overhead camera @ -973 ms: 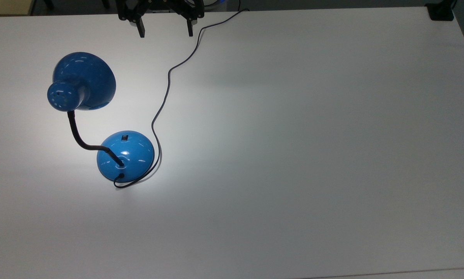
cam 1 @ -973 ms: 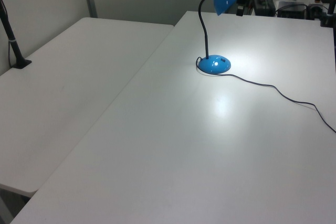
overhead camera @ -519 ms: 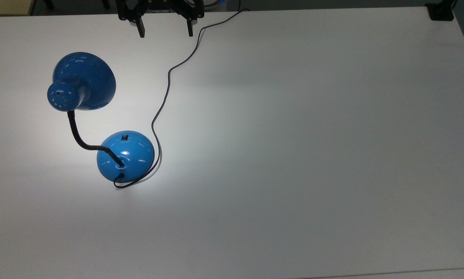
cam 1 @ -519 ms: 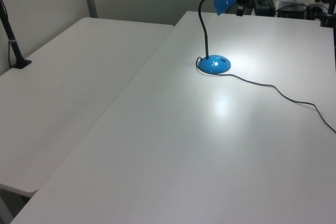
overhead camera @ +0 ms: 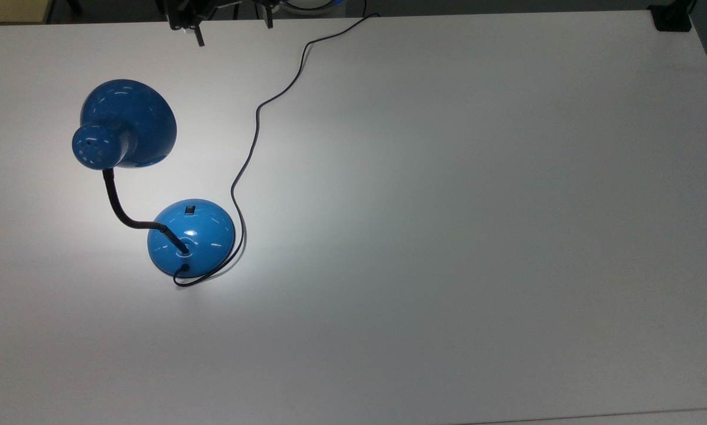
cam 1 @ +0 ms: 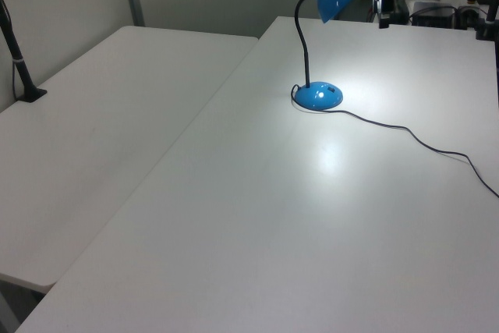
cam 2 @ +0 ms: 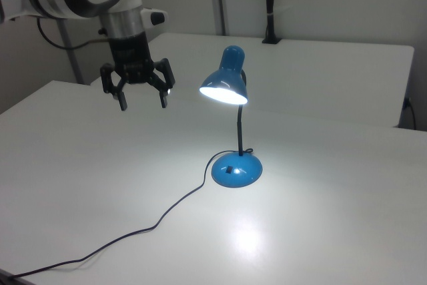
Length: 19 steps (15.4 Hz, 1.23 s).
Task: Turn off the lamp
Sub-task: 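Move the gripper toward the blue lamp's dome base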
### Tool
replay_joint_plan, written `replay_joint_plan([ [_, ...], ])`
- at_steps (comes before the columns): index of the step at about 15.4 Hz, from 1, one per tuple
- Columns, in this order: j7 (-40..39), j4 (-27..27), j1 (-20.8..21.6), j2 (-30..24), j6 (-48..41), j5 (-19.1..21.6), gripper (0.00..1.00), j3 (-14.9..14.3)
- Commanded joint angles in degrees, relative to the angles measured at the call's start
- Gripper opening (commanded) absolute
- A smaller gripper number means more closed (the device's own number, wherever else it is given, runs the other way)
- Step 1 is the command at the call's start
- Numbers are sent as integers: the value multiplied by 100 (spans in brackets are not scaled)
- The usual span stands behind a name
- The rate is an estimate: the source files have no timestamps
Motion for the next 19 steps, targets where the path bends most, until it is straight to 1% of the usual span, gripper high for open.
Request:
replay_joint_plan([
  [1, -667, -252, -75, -48, -161, -437, 92, -35],
  [3, -737, -550, -216, -48, 268, -446, 67, -70],
  [4, -764, -717, -234, -57, 514, -411, 54, -174],
  [5, -799, -902, -234, -74, 682, -376, 22, -271],
  [6, -799, -1121, -251, -92, 875, -376, 1, -289],
  [7, -747, -1332, -304, -101, 1216, -367, 0, -307],
  [9, -633, -1972, -366, -188, 2111, -358, 0, -316],
  [12, -142, -3053, -366, -294, 3974, -358, 0, -316],
  [13, -18, -3292, -366, -268, 4449, -367, 0, -316],
  [15, 350, -3478, -357, -137, 5171, -367, 0, -316],
  [17, 1043, -3479, -348, 83, 5805, -367, 0, -316],
  [19, 1519, -3479, -366, 337, 6569, -367, 0, -316],
])
